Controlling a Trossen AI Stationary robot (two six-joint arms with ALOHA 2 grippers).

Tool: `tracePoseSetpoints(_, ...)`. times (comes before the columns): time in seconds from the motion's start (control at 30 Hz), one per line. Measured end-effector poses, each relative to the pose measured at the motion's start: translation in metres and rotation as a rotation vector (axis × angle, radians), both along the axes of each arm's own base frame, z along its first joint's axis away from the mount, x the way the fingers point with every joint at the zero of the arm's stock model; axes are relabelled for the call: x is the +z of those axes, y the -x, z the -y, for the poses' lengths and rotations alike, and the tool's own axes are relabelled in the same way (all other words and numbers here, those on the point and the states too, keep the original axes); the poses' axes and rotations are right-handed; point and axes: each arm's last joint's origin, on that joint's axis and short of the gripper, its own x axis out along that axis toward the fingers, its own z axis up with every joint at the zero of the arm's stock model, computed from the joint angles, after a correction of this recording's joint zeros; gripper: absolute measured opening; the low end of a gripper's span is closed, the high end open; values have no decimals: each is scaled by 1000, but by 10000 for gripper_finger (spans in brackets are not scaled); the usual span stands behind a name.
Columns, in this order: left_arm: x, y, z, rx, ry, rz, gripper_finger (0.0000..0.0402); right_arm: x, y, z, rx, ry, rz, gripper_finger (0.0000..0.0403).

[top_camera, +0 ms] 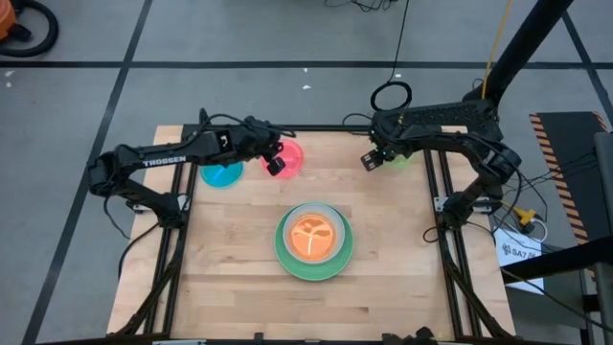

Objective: Stack plastic plates
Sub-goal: Stack the green transparent plate on the orange transparent plate

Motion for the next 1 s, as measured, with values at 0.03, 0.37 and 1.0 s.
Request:
tracePoseSetpoints(0.03, 1, 0, 0, 1, -2, 3, 81, -4, -1, 1, -1, -1, -15, 165)
tracePoseSetpoints(0.37, 14, 11, 3, 58, -57, 30, 81, -23, -6, 3, 3, -12, -77, 149)
tracePoseSetpoints(1.0, 12, 12, 5, 74, -86, -22, 81, -20, -8, 1, 27, 1, -68, 55)
